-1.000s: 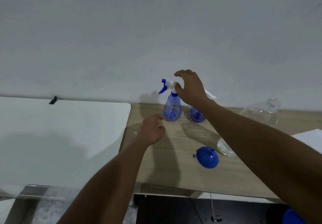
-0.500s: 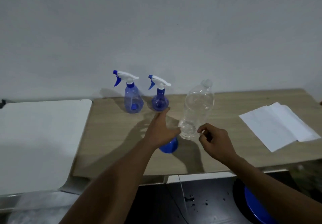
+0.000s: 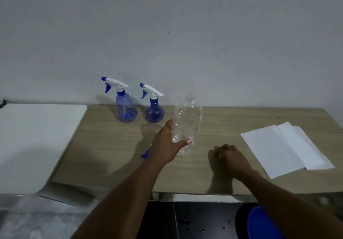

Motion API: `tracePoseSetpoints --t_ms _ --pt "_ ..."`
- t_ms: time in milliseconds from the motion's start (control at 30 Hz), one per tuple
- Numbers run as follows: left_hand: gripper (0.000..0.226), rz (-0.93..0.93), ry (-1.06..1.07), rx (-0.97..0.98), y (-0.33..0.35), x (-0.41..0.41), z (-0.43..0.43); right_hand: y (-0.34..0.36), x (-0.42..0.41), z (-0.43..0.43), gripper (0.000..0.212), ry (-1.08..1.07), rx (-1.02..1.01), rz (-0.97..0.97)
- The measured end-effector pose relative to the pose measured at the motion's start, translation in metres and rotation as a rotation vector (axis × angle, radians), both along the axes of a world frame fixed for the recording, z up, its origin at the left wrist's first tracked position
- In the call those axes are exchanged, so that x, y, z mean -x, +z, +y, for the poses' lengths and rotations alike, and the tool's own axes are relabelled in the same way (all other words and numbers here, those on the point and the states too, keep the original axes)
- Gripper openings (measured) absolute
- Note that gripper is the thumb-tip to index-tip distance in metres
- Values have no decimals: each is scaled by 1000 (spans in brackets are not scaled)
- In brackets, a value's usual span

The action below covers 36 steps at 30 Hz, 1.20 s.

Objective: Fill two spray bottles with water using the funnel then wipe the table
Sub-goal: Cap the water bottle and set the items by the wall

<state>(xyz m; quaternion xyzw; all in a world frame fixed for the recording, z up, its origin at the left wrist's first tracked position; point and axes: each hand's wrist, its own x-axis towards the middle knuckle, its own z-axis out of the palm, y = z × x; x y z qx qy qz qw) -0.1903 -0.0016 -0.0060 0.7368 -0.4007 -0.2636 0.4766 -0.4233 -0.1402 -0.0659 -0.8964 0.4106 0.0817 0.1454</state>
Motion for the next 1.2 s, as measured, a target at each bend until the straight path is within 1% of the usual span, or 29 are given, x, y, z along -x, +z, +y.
tracePoseSetpoints --t_ms 67,133,167,233,267,300,333,367,433,500,567,633,767,833,933,1033,1100,1200 --pt "76 6 18 3 -3 6 -3 3 5 -9 30 -11 -15 -10" --pt "76 8 43 -3 -6 13 -5 10 6 -18 26 -153 -105 -153" --pt "77 2 54 -3 -5 16 -5 18 3 -22 22 -282 -202 -284" --pt "80 -11 65 0 -6 19 -4 44 -10 -26 13 -565 -568 -647" --pt "80 -11 64 3 -6 20 -5 61 -19 -27 14 -646 -762 -796" --pt "80 -8 63 3 -6 20 -5 80 -28 -29 15 -656 -921 -898" --pt "80 -10 64 0 -5 21 -5 101 -36 -29 14 -615 -1028 -956" --pt "79 -14 65 -6 -4 21 -4 123 -43 -28 12 -544 -1097 -997" --pt "79 -21 62 -21 -2 21 -4 163 -55 -24 10 -411 -1134 -1069" --pt "78 -25 55 -35 -1 21 -4 191 -64 -21 16 -321 -1067 -1106" --pt "76 -19 56 -42 -1 20 -3 207 -73 -18 23 -210 -942 -1074" --pt "77 -3 59 -45 -1 19 -3 217 -81 -13 22 -116 -792 -1028" --pt "77 34 65 -40 -1 19 -3 223 -89 -5 16 -2 -529 -959" --pt "80 36 58 -34 -1 19 -3 224 -91 -1 17 56 -403 -914" --pt "85 42 47 -41 1 20 -4 226 -91 3 21 175 -161 -821" --pt "86 35 45 -52 1 20 -6 232 -91 7 22 340 43 -759" --pt "86 27 41 -66 1 20 -7 237 -93 9 23 449 131 -671" --pt "83 5 36 -78 2 21 -9 244 -99 9 26 501 190 -539"
